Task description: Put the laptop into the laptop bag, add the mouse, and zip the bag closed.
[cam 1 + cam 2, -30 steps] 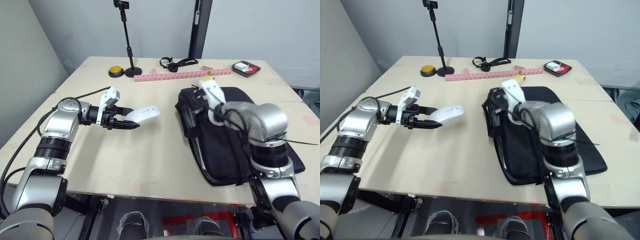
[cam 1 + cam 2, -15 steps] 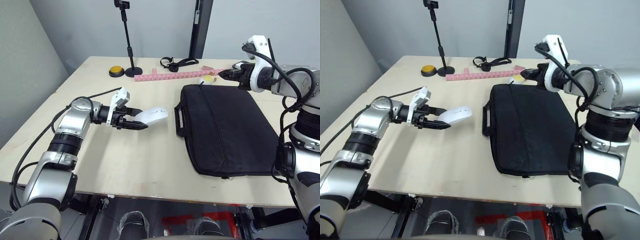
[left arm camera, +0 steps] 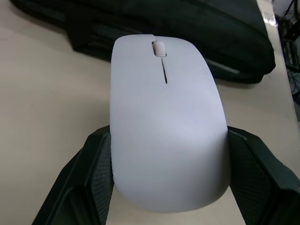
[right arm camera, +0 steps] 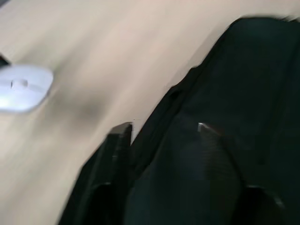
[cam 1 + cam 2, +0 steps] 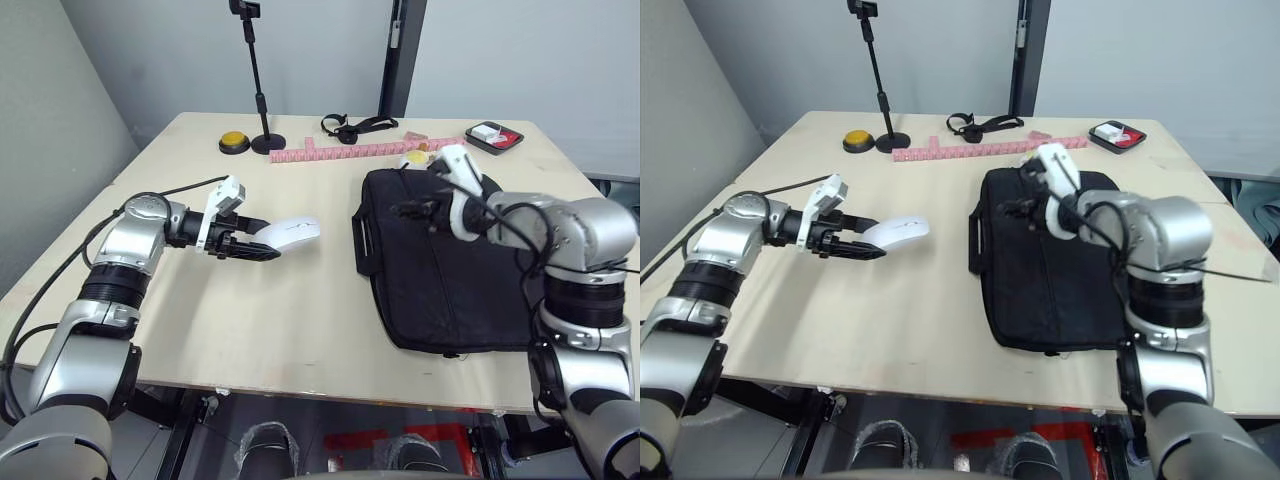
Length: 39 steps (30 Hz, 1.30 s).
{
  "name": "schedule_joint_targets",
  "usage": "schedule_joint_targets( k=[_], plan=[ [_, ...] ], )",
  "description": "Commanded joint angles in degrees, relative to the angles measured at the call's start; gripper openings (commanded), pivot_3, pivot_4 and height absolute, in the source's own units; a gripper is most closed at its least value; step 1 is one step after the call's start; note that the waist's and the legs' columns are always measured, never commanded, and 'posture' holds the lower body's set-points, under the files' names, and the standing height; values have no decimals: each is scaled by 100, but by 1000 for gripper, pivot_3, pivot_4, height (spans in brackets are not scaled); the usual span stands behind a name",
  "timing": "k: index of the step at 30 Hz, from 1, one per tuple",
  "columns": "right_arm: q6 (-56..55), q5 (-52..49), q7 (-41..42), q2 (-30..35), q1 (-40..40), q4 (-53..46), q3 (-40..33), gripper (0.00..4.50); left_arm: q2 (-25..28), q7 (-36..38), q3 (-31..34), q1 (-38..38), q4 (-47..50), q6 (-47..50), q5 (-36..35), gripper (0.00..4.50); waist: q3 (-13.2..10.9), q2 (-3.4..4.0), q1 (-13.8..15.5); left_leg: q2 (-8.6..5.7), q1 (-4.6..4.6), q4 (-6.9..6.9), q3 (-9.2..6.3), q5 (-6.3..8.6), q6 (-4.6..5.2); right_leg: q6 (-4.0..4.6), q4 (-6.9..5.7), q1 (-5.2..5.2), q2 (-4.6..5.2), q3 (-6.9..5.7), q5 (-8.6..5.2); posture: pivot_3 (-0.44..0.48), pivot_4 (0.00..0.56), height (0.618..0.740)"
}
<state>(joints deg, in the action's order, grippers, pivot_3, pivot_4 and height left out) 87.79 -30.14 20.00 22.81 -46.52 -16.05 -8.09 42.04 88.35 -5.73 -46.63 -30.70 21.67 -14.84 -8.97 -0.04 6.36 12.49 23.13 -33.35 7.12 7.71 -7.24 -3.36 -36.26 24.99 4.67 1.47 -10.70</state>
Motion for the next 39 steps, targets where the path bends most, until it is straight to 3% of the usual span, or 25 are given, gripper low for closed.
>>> schedule_joint_targets(
  k=[1,2,14,26,29,39],
  plan=[
    [-503,536,-689,-529,-15,435,163,3938,301,156,135,92,158,-62,-25,2794,0,1,-16,0,-2,-1,1,-1,-2,0,-4,1,1,1,0,0,150,739],
    [-632,629,-767,-636,-40,605,206,4144,353,146,153,130,195,-46,-41,2794,1,1,-26,0,-3,-1,1,-1,-2,0,-5,1,1,1,0,0,150,739],
    [-2163,2021,-997,-576,-87,1731,2062,4144,505,-51,247,442,690,234,-230,2794,0,1,-69,-2,6,4,-3,-3,-4,-2,-2,6,4,-4,0,0,150,739],
    [-2108,2699,-957,-584,576,1840,2652,4144,383,-166,253,389,714,344,-280,2794,29,-20,-45,0,-16,4,-5,-3,-7,-2,-2,-16,2,-3,-1,0,150,739],
    [-2106,2702,-818,-555,626,1691,2575,3391,361,-179,235,356,692,344,-290,2794,54,-37,-27,-2,-20,2,-5,-3,-7,-2,-3,-20,3,-2,0,0,150,739],
    [-1927,2817,-593,-321,654,1335,2538,74,315,-225,217,266,656,327,-321,2794,63,-40,-22,-2,-24,-3,-6,-4,-6,-3,-9,-23,4,-2,1,0,150,739]
  ],
)
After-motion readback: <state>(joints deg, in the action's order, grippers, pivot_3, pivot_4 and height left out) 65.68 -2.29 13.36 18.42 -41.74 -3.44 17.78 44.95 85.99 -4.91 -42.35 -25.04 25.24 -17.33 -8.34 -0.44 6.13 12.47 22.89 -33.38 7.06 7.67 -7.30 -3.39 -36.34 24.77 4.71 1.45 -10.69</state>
